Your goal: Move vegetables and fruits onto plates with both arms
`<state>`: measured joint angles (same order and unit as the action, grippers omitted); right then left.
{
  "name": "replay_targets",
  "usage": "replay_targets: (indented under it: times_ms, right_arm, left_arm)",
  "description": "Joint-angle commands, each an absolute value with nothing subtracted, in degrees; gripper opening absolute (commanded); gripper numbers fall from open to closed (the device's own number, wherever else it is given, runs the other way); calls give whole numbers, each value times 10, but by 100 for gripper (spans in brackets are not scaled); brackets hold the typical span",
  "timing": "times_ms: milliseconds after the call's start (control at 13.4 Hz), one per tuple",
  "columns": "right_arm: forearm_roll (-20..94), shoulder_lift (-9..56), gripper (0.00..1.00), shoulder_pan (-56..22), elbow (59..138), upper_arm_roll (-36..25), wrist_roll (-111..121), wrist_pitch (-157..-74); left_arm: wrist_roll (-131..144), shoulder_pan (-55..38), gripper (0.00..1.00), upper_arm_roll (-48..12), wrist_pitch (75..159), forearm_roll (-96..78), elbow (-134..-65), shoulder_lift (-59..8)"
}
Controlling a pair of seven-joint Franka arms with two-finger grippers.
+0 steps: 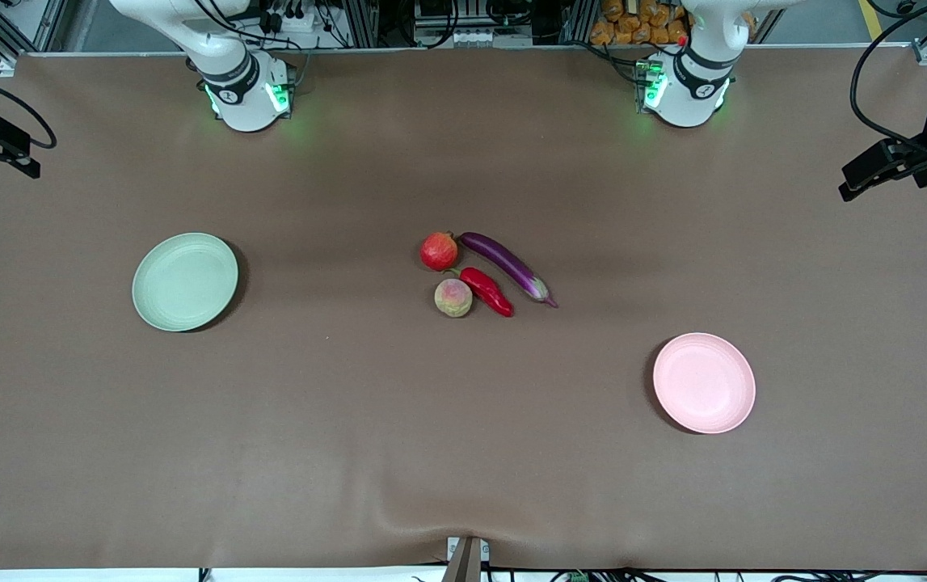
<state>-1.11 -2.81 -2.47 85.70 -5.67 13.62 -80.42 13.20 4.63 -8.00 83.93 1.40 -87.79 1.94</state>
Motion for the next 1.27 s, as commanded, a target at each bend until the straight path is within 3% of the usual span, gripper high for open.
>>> replay_targets:
  times_ms: [0, 672, 1195]
  right_arm:
    - [-1, -22, 100, -18, 843, -55, 142, -794]
    - [-1, -22, 100, -18, 843, -56, 142, -794]
    - [-1, -22, 100, -18, 844, -55, 142, -791]
  left_arm:
    - [128, 48, 100, -83, 829, 25, -876, 18]
    - [139, 44, 100, -89, 864, 23, -932, 18]
    - [178, 36, 100, -151, 1035, 21, -1081, 6]
